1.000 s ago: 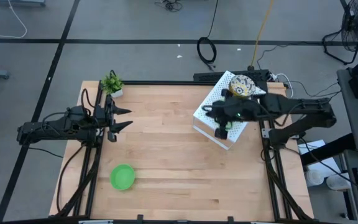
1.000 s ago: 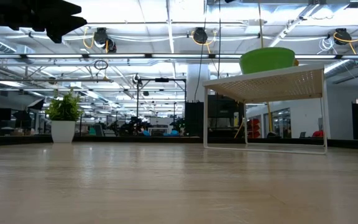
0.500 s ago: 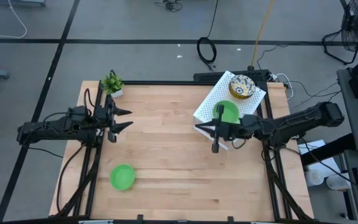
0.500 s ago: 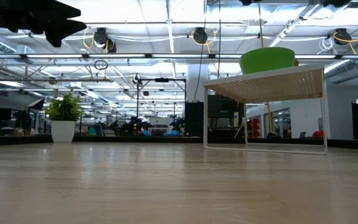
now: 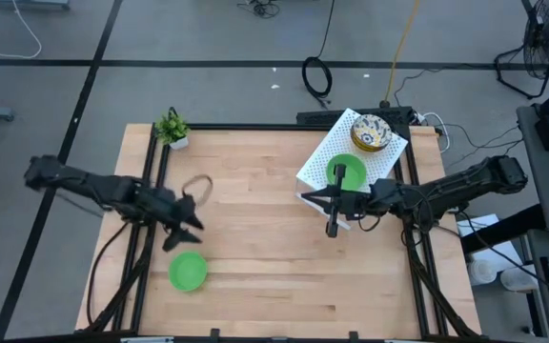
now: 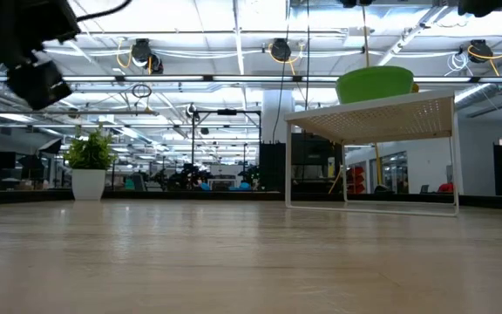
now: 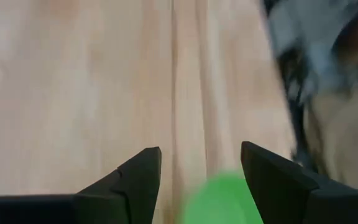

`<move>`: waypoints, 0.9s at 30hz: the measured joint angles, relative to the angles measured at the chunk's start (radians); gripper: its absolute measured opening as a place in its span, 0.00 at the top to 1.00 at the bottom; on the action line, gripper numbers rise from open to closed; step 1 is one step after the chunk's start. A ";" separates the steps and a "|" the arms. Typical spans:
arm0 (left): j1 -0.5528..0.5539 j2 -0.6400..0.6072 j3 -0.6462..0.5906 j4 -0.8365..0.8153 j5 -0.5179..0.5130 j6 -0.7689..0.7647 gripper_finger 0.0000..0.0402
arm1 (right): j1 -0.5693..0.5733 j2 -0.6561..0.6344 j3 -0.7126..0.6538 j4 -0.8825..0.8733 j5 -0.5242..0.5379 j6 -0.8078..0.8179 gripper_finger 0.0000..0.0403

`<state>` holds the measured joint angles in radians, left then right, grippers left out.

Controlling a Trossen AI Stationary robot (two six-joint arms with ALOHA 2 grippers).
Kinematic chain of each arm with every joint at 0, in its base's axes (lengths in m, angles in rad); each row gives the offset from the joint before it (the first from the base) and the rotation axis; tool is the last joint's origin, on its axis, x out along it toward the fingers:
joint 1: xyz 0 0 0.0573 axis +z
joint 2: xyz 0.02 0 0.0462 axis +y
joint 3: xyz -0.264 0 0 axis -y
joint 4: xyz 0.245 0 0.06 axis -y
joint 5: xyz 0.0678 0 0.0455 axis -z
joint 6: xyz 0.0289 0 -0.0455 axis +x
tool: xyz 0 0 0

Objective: Pick & Place Mini bowls
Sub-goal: Stack the green bowl on top of the other green bowls on the shelf

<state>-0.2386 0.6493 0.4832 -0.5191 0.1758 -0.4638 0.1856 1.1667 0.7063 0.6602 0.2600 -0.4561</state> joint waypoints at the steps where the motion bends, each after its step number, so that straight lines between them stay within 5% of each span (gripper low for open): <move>1: -0.031 0.042 0.016 -0.036 0.000 -0.025 0.44 | 0.000 0.000 0.000 -0.005 0.000 0.001 1.00; 13: -0.316 0.358 0.051 -0.208 0.016 -0.356 0.44 | 0.000 0.000 0.000 -0.017 0.000 0.029 1.00; 27: -0.403 0.497 0.051 -0.446 0.027 -0.812 0.44 | 0.000 0.000 0.000 -0.021 0.000 0.049 1.00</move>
<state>-0.6418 1.1461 0.5338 -0.9651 0.2029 -1.2759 0.1856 1.1667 0.7063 0.6388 0.2603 -0.4068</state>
